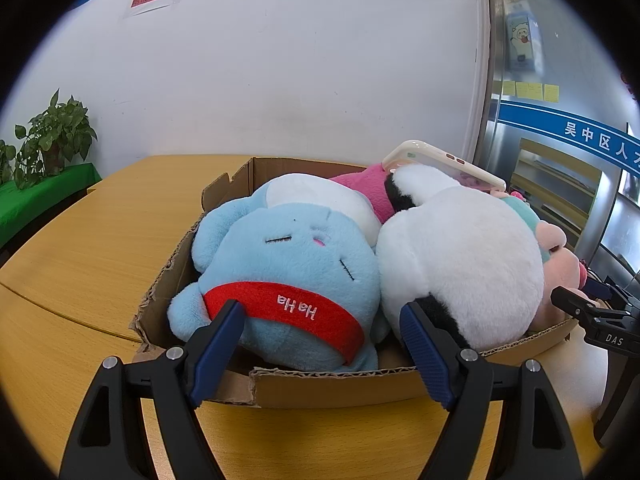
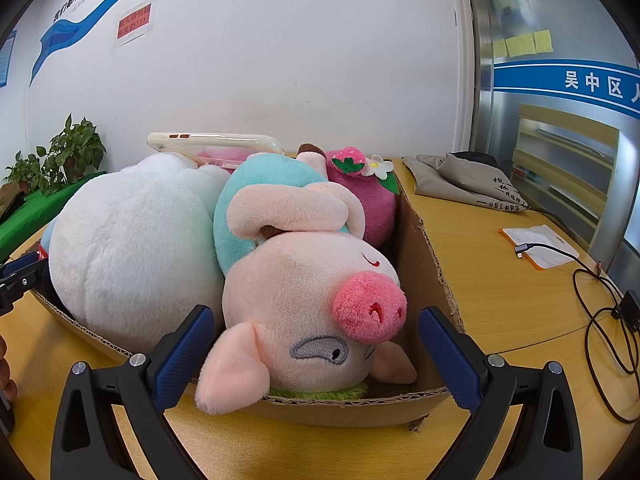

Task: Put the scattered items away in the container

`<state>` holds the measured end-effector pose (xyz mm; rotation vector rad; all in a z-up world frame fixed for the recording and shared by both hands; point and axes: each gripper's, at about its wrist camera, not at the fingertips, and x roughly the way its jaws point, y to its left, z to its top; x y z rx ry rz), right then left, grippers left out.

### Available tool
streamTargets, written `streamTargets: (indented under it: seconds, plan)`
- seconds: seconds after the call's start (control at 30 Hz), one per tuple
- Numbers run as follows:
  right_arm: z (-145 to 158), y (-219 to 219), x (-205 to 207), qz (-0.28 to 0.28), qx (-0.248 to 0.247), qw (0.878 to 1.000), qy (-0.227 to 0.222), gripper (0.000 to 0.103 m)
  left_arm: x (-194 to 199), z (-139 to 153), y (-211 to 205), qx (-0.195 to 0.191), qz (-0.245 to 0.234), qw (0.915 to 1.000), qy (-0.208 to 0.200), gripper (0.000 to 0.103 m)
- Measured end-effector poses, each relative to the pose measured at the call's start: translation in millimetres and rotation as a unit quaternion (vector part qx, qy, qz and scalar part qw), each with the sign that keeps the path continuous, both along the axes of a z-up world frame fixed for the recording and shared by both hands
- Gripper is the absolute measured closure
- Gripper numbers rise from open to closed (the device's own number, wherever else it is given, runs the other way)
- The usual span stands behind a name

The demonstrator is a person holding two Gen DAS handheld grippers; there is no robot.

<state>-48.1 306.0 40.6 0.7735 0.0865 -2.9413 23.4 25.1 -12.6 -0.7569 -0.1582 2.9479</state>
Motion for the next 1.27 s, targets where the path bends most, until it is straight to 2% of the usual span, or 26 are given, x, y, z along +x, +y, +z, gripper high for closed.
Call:
streamTargets:
  seconds: [1.27]
  plan:
    - [0.0,0.3,0.0,0.000,0.000,1.000,0.000,0.000,1.6,0.0,0.5,-0.002,0.006,1.0000,0.000,0.023]
